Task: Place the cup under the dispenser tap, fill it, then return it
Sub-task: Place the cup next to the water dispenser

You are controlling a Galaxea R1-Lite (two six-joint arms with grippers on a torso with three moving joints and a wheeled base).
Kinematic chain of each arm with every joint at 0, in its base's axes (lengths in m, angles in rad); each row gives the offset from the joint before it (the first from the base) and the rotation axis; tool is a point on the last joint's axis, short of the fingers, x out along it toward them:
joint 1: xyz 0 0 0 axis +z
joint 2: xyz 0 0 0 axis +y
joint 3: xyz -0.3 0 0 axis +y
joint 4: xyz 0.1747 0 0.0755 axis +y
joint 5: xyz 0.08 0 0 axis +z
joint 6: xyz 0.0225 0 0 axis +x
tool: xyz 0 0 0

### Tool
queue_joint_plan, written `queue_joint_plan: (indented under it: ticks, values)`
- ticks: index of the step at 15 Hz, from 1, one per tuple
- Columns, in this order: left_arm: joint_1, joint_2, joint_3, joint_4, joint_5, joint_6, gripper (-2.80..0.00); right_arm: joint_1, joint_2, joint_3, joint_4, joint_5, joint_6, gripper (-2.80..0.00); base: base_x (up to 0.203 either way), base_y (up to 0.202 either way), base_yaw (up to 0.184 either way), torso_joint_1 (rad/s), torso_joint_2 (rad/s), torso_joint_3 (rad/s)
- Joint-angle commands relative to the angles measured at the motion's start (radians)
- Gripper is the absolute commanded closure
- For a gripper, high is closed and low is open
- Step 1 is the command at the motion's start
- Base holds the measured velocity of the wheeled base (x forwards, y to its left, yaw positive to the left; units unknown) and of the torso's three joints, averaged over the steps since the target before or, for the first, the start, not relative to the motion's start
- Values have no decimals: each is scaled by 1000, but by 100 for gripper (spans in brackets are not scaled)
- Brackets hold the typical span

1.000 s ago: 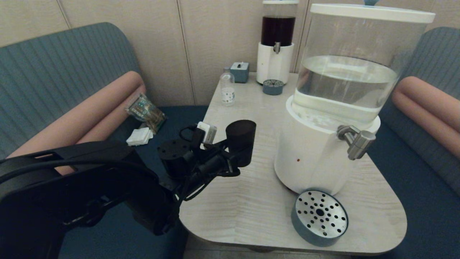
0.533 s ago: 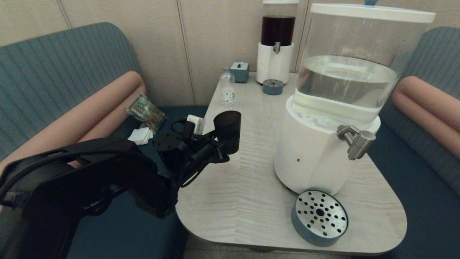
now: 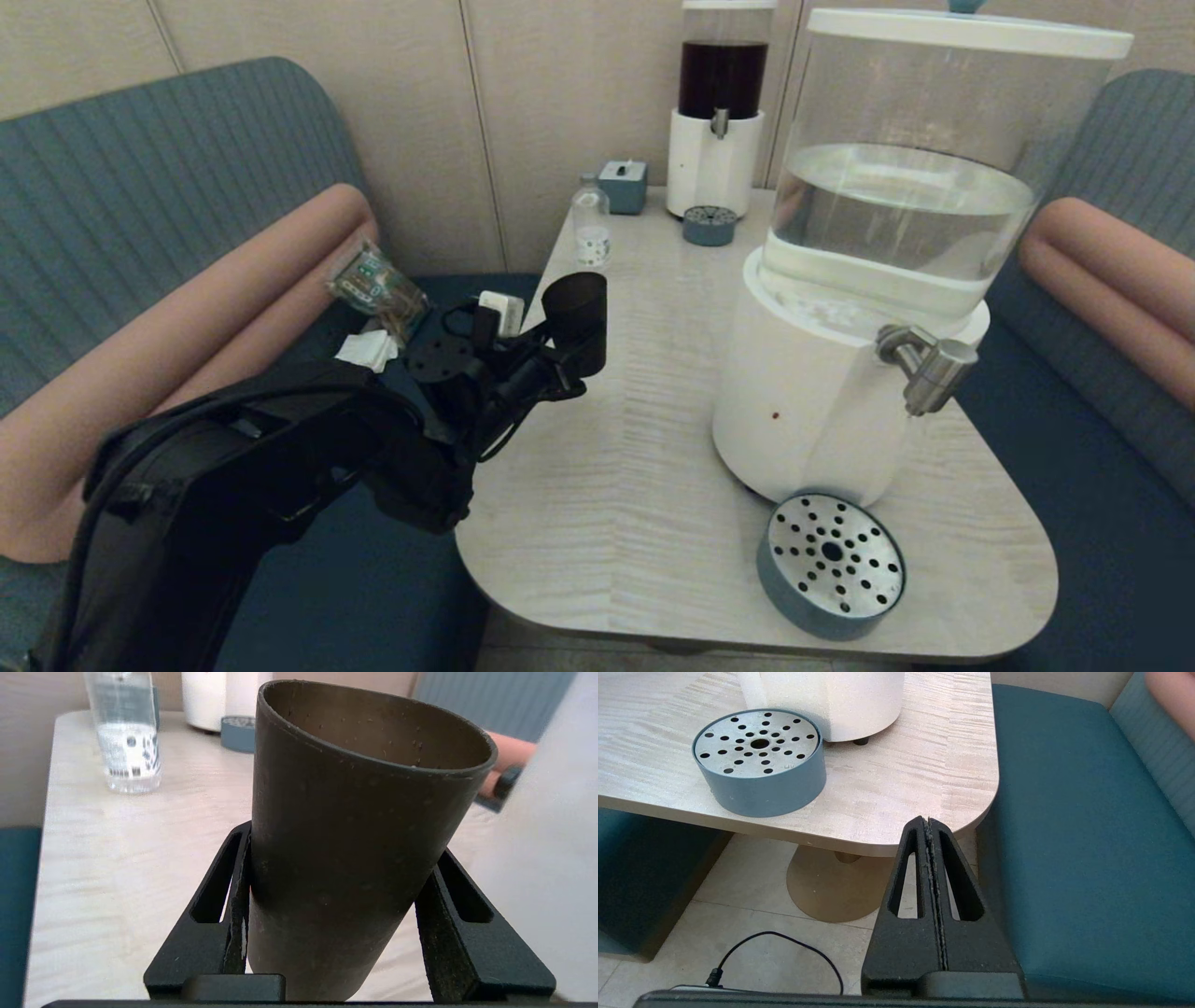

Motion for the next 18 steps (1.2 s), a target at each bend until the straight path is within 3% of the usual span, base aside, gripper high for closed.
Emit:
queue_joint_plan:
  ticks: [1, 18]
  values:
    - [16, 58, -29, -8, -3, 0, 0, 0, -2, 0, 0, 0, -1, 0, 0, 0, 0, 0, 0, 0]
    - [36, 120, -10, -8, -4, 14, 0, 0, -2, 0, -1, 0, -1, 0, 0, 0, 0, 0, 0, 0]
